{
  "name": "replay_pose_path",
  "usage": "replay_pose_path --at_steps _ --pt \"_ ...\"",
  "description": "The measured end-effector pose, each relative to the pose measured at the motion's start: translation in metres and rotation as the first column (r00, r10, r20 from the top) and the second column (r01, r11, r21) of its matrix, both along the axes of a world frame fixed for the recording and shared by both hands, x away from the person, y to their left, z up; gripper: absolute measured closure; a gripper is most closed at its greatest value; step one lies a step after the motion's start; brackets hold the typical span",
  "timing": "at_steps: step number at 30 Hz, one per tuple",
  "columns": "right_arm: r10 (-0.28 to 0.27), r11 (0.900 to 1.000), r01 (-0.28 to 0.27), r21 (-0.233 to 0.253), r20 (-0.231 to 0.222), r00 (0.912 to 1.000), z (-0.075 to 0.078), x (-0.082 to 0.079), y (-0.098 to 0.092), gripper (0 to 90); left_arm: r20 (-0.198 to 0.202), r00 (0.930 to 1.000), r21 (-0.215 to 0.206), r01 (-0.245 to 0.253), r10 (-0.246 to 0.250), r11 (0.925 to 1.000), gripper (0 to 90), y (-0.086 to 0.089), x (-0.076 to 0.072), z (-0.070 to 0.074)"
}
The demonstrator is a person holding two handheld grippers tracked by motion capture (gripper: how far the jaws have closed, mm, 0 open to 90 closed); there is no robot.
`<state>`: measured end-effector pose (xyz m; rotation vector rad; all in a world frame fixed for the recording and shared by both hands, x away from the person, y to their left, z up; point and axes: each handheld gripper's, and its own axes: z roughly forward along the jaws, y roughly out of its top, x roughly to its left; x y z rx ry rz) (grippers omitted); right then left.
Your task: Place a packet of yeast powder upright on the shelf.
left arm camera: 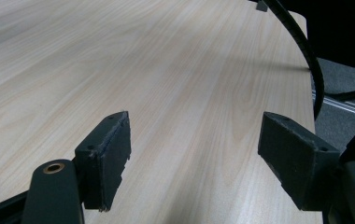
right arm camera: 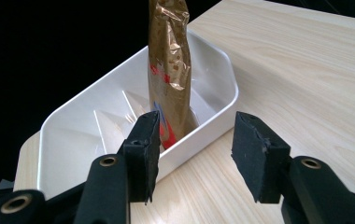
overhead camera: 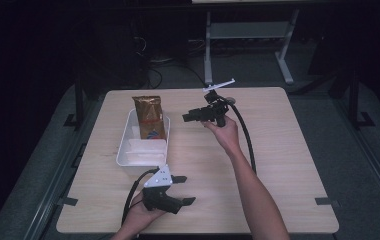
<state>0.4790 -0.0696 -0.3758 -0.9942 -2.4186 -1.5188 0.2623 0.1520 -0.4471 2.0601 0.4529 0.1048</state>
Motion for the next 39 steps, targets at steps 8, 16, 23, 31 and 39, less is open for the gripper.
replay_pose_path --at_steps 8,16,23,31,39 --pt "0.000 1.000 0.000 0.004 -0.003 1.0000 0.002 -0.008 -0.013 50.3 0.002 1.0000 -0.003 -0.002 0.002 1.0000 24.7 0.001 0.000 0.000" --pt "-0.013 1.000 0.013 0.013 0.000 0.9999 0.000 -0.017 -0.028 50.1 0.001 1.0000 0.000 -0.003 0.003 1.0000 24.7 0.000 0.000 0.000" --pt "-0.020 1.000 0.020 0.009 0.001 0.9998 0.001 -0.022 -0.038 49.7 -0.003 1.0000 0.001 -0.009 0.009 1.0000 24.6 0.000 0.000 -0.001" --pt "-0.023 1.000 0.023 0.003 0.001 0.9997 -0.001 -0.032 -0.051 49.0 0.003 0.9999 0.006 -0.016 0.016 0.9999 24.6 0.000 0.001 -0.001" --pt "-0.025 1.000 0.025 0.015 -0.007 0.9997 -0.006 -0.045 -0.066 48.3 0.000 0.9998 0.009 -0.022 0.022 0.9997 23.5 -0.002 0.002 -0.003"
